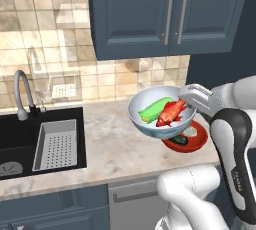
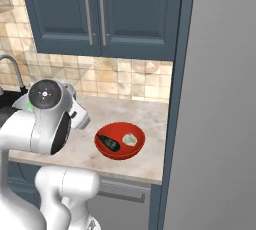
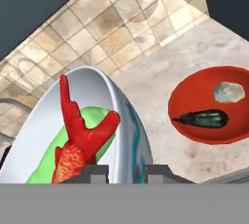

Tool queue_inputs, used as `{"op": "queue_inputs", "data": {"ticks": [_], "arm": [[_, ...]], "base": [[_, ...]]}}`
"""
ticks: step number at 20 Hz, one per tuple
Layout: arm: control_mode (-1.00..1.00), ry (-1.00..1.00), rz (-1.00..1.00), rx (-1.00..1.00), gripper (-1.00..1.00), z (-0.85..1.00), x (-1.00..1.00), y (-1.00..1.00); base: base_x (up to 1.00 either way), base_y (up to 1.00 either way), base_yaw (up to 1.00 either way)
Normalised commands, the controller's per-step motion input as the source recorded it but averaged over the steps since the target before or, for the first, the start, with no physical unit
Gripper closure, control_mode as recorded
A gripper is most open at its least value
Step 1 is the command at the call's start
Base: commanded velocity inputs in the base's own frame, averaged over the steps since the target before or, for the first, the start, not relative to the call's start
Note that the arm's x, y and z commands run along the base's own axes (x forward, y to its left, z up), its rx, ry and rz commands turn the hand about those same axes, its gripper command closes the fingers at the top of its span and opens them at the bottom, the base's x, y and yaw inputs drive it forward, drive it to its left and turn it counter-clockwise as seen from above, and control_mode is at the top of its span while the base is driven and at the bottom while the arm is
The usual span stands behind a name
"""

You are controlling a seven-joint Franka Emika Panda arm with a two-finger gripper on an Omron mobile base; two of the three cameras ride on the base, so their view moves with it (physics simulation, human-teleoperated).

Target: Place the bowl containing the corn and fish in the microwave. Close the microwave door and press the start button to microwave the meal.

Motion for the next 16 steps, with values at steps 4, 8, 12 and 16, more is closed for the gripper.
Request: {"op": "queue_inputs", "data": {"ticks": [4, 8, 12, 16], "arm": [[-1.0, 0.0, -0.02, 0.0, 1.0, 0.53, -0.65, -0.4], [-1.0, -0.02, -0.08, 0.0, 1.0, 0.19, -0.45, -0.33], [1.0, 0.0, -0.02, 0.0, 1.0, 0.01, 0.0, -0.01], [1.0, 0.0, 0.0, 0.0, 1.0, 0.0, 0.0, 0.0]], "base": [[0.0, 0.0, 0.0], [0.0, 0.0, 0.0], [0.0, 0.0, 0.0], [-0.16, 0.09, -0.01]]}}
